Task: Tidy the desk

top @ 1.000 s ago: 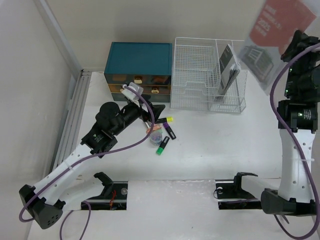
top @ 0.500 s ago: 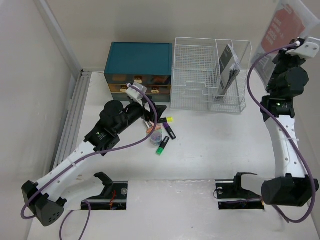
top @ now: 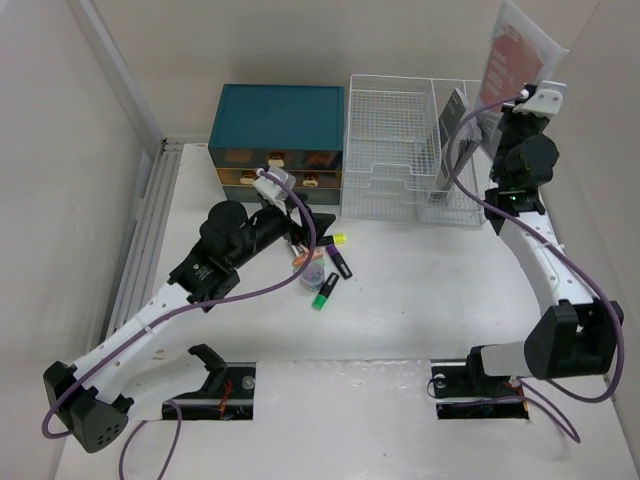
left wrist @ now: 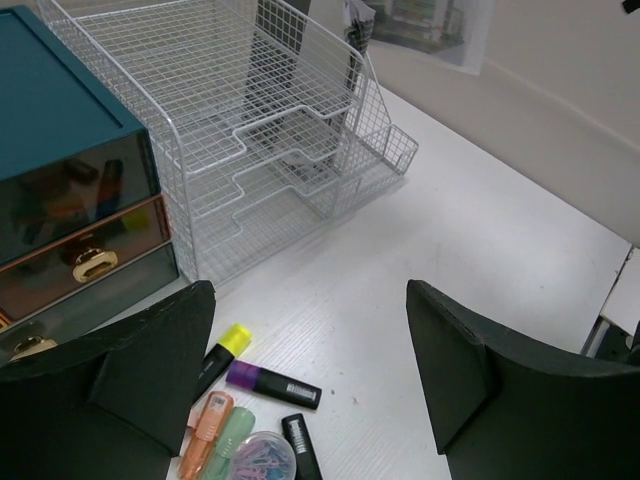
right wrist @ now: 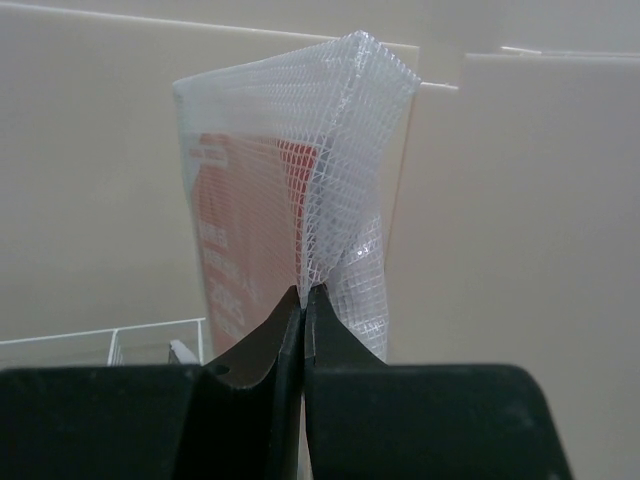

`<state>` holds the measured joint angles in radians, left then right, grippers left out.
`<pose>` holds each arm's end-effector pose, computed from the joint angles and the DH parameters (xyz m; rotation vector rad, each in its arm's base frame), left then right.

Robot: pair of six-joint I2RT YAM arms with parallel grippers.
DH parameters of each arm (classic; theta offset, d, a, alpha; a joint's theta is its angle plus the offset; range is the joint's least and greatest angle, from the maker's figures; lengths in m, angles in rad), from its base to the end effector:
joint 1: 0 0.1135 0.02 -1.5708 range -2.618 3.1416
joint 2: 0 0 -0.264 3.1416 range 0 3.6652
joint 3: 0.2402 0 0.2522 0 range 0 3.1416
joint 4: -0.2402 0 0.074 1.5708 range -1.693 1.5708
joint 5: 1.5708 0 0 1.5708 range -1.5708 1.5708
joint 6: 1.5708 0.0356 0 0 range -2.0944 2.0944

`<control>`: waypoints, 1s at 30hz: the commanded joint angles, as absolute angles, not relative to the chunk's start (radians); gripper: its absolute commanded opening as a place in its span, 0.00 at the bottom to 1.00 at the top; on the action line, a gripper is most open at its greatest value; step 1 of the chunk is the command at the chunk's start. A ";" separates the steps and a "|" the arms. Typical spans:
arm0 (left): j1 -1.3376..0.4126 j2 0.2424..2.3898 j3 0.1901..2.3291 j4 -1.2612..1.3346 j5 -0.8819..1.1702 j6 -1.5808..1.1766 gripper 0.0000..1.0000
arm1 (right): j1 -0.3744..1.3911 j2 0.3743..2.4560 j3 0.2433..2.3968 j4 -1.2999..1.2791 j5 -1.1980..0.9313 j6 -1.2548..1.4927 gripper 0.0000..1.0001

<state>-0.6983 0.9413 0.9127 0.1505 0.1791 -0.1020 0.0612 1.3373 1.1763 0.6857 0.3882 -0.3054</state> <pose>0.1639 -0.1459 0.3931 0.5827 1.3811 -0.7798 0.3031 0.0051 0.4439 0.1589 1.0863 -0.4223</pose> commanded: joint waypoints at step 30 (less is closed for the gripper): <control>-0.696 0.997 0.931 0.158 0.204 -0.092 0.74 | -0.100 1.692 1.126 1.235 0.197 0.006 0.00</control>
<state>-0.6983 1.0039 0.9127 0.1295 0.1879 -0.1017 -0.0673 1.6779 1.1141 1.1179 0.3046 -0.1471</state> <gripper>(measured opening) 0.742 0.036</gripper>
